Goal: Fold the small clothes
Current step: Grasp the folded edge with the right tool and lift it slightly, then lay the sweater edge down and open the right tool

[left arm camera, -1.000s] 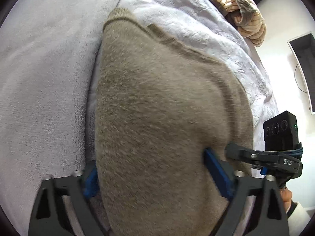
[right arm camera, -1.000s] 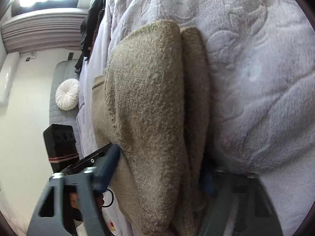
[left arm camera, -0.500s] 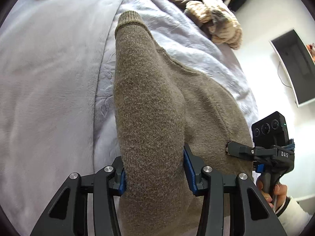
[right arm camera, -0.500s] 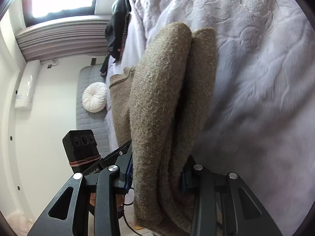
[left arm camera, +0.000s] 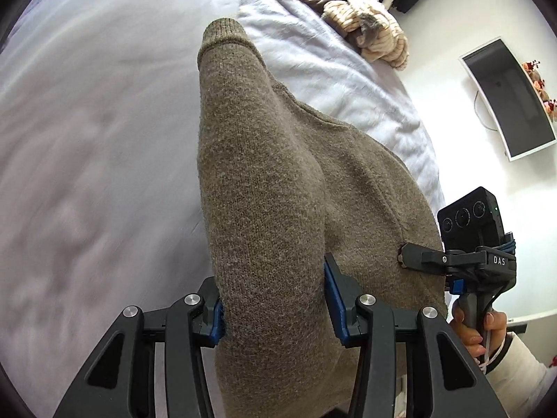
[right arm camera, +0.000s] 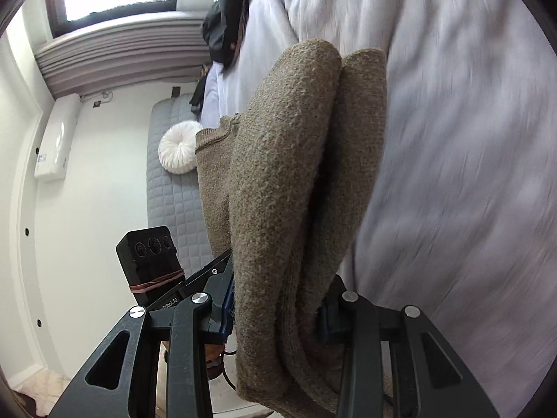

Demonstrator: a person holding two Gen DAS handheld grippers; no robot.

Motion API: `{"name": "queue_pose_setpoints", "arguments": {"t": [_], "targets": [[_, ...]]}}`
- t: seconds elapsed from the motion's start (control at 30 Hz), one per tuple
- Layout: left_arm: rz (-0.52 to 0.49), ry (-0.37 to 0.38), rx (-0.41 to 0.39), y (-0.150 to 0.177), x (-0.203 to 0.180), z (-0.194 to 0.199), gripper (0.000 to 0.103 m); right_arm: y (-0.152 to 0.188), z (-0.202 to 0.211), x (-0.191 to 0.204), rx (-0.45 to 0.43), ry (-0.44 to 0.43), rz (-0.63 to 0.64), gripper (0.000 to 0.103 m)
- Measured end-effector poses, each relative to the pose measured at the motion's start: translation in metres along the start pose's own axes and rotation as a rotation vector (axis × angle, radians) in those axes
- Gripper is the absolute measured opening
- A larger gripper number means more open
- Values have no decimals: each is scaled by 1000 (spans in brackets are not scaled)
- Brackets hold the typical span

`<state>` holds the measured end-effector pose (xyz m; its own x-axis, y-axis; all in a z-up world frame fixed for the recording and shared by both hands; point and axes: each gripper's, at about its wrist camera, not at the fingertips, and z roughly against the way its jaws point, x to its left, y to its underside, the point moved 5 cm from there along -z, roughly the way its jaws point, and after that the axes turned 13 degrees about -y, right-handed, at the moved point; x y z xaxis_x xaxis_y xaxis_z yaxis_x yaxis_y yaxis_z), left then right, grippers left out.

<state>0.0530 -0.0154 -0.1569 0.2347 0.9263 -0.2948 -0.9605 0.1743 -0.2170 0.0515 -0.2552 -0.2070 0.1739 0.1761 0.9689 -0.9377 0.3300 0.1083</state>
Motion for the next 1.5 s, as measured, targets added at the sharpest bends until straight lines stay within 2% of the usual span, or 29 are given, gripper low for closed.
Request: {"name": "queue_pose_setpoints", "arguments": {"t": [0.17, 0.23, 0.3, 0.4, 0.47, 0.53, 0.6, 0.67, 0.73, 0.83, 0.93, 1.0, 1.2, 1.33, 1.4, 1.5], "targets": [[33, -39, 49, 56, 45, 11, 48, 49, -45, -16, 44, 7, -40, 39], [46, -57, 70, 78, 63, 6, 48, 58, -61, -25, 66, 34, -45, 39], [67, -75, 97, 94, 74, -4, 48, 60, -79, -37, 93, 97, -45, 39], [77, -182, 150, 120, 97, -20, 48, 60, -89, -57, 103, 260, -41, 41], [86, -180, 125, 126, 105, -12, 51, 57, -85, -55, 70, 329, -32, 47], [81, -210, 98, 125, 109, -1, 51, 58, -75, -51, 41, 412, -2, 50], [69, -247, 69, 123, 117, 10, 51, 63, -59, -51, 24, 537, 33, 50], [72, -284, 43, 123, 126, 20, 51, 58, -47, -47, -9, 586, 25, 50], [71, -320, 21, 118, 137, 27, 51, 64, -36, -44, -32, 594, 17, 50], [81, -304, 12, 113, 140, 34, 51, 72, -26, -31, -57, 569, 39, 50], [60, -290, 8, 112, 134, 36, 51, 88, -30, -28, -20, 483, 23, 50], [57, -289, 13, 111, 130, 33, 51, 92, -43, -34, -7, 485, 0, 50], [77, -288, 12, 95, 112, 20, 51, 71, -53, -69, -61, 465, -115, 50], [63, -293, -1, 86, 109, 22, 51, 57, -42, -67, -97, 482, -43, 52], [67, -294, 26, 83, 111, 13, 51, 49, -42, -77, -100, 438, -76, 55], [74, -320, 68, 81, 111, -3, 51, 40, -57, -102, -91, 301, -202, 55]]}}
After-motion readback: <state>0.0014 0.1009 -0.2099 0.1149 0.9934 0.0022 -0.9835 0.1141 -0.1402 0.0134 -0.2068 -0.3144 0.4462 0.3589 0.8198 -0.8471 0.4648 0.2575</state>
